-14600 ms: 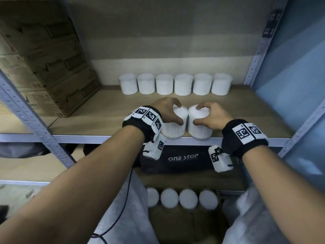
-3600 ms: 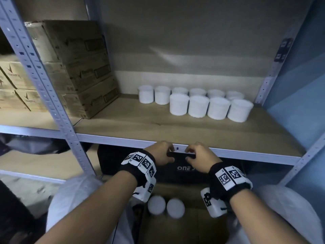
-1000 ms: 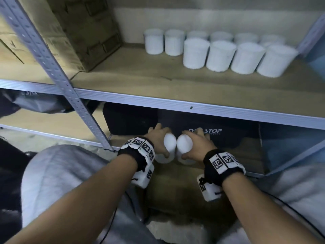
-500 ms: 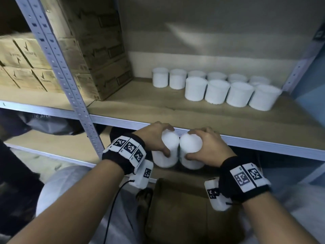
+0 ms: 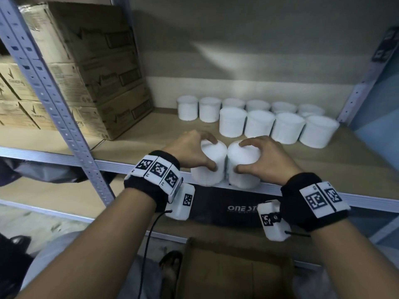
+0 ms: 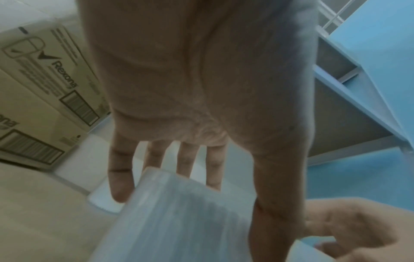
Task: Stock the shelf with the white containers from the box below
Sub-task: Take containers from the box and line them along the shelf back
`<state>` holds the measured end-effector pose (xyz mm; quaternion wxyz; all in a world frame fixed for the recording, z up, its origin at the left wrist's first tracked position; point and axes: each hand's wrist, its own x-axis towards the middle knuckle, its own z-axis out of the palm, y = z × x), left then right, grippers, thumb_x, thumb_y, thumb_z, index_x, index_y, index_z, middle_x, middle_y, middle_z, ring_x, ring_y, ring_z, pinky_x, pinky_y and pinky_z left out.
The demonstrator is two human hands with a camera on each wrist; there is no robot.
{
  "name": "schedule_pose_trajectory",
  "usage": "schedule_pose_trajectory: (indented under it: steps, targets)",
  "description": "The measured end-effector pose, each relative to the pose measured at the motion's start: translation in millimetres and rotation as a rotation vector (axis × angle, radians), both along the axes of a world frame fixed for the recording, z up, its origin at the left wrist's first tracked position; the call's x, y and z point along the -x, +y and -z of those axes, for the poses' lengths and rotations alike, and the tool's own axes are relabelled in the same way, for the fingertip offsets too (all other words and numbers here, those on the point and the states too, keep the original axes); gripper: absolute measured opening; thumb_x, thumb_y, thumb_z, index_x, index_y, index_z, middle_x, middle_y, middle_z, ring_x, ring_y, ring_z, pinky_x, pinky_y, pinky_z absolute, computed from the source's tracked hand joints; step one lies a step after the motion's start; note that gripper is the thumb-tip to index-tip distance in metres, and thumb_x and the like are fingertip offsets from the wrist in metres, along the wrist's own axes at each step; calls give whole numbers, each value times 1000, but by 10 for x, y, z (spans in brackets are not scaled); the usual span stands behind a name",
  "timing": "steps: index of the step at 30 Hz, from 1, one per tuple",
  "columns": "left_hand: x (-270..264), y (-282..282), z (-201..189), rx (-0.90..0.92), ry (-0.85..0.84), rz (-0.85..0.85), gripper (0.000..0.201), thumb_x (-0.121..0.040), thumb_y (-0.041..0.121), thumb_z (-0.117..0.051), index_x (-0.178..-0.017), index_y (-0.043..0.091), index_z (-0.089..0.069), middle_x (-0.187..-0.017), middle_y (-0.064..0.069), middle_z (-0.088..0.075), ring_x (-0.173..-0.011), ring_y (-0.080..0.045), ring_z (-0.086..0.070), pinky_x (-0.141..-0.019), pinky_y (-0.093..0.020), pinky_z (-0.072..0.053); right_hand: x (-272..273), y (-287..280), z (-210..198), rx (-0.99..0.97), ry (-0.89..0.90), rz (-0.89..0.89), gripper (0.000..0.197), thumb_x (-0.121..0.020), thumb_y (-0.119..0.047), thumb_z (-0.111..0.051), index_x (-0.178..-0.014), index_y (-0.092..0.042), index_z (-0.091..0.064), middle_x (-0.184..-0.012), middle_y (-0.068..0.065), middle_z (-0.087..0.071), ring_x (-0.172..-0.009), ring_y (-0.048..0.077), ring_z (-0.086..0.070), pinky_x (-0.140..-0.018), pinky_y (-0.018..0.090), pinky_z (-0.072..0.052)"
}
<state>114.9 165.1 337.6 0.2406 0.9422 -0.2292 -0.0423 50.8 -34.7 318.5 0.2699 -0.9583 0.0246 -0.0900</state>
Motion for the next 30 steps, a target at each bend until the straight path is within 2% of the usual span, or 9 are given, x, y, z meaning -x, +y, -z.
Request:
schedule_pose_trajectory:
  steps: [4, 10, 12, 15, 16, 18, 21, 24, 30]
  targets:
    - [-176, -158, 143, 45, -9, -46, 64, -60, 40, -82, -119, 32, -60, -123, 4, -59, -99, -13, -52, -78, -25, -43, -189, -72, 144, -12, -6, 67, 63, -64, -46, -79, -122, -29, -60, -136, 0, -50, -128, 26, -41, -107, 35, -33]
    - [-286, -194, 243, 88, -6, -53, 61, -65, 38, -79, -121, 31, -57, -124, 3, -58, -103, -13, -48, -80, -25, -40, -278, -107, 246, -37, -26, 75, 62, -69, -45, -77, -125, -27, -57, -140, -1, -46, -131, 26, -36, -112, 34, -29]
    - [-286, -188, 251, 73, -7, -35, 62, -66, 38, -78, -123, 31, -55, -128, 5, -55, -113, -16, -48, -85, -27, -40, -264, -109, 211, -6, 18, 71, 64, -72, -47, -74, -130, -29, -53, -148, -1, -38, -136, 28, -29, -113, 34, -23]
    - [-225, -166, 246, 10, -65, -10, 61, -68, 42, -75, -124, 34, -53, -135, 10, -47, -122, -20, -40, -102, -39, -39, -201, -117, 149, 76, 77, 70, 68, -74, -52, -71, -135, -36, -47, -156, 0, -24, -140, 30, -20, -115, 37, -20]
    - [-194, -154, 240, 8, -92, -12, 59, -69, 43, -74, -123, 35, -53, -135, 11, -45, -120, -19, -37, -104, -41, -37, -167, -118, 127, 90, 57, 72, 65, -74, -52, -71, -133, -37, -48, -154, 0, -25, -139, 30, -21, -115, 40, -21]
    - [-144, -119, 238, 30, -136, -15, 52, -72, 40, -72, -121, 34, -56, -130, 9, -47, -117, -17, -37, -105, -40, -36, -112, -118, 100, 96, -14, 65, 53, -76, -46, -70, -125, -33, -56, -141, 1, -38, -131, 27, -28, -113, 40, -28]
    - [-88, -88, 250, 24, -170, -1, 42, -77, 29, -67, -119, 28, -60, -126, 5, -53, -117, -18, -41, -102, -31, -37, -68, -108, 49, 126, -28, 21, 39, -80, -30, -67, -118, -24, -63, -127, 3, -54, -125, 24, -37, -104, 30, -32]
    - [-69, -73, 252, 24, -185, -14, 40, -79, 24, -64, -119, 25, -62, -126, 4, -56, -118, -18, -43, -99, -29, -38, -82, -67, -22, 174, -1, 5, 38, -82, -27, -65, -120, -21, -64, -126, 4, -58, -126, 23, -40, -102, 31, -35]
    - [-243, 30, 252, -6, -192, -78, 40, -81, 21, -62, -121, 24, -61, -129, -2, -59, -125, -19, -43, -102, -32, -40, -304, 100, -26, 209, -24, -7, 37, -84, -29, -64, -120, -21, -64, -122, 5, -62, -124, 21, -43, -100, 31, -38]
